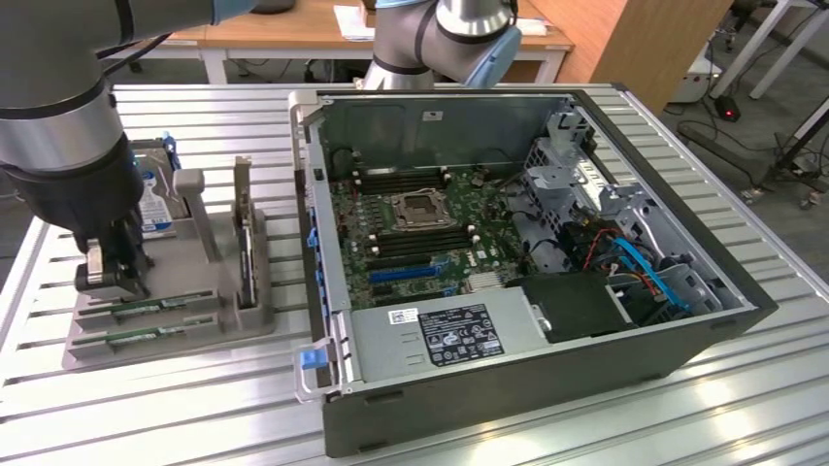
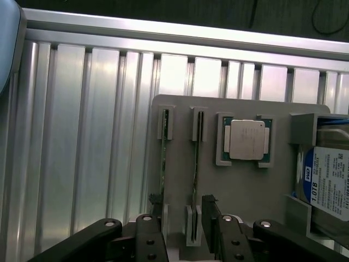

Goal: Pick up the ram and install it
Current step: 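Pick up the ram and move it above insertion slot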

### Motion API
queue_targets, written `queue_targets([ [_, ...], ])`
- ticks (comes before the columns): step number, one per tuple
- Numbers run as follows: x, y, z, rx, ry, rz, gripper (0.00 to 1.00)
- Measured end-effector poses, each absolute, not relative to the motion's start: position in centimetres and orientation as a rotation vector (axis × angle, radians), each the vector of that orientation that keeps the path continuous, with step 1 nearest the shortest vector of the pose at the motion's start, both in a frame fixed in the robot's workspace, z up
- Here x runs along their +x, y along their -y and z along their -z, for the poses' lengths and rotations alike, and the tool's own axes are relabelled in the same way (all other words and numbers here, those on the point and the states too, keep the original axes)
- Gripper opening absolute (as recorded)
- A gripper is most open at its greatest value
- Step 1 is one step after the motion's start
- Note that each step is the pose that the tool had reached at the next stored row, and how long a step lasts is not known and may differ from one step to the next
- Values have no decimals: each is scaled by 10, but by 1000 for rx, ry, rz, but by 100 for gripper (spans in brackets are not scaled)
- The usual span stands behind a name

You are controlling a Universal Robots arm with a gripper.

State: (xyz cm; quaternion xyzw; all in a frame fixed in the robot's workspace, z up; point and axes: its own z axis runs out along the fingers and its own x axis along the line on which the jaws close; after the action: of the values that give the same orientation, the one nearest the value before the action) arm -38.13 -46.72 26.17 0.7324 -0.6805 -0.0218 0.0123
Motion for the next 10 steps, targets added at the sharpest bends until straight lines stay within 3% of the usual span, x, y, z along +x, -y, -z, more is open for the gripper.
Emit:
queue_targets([
  [10, -381, 467, -252, 2283, 2121, 68, 41],
])
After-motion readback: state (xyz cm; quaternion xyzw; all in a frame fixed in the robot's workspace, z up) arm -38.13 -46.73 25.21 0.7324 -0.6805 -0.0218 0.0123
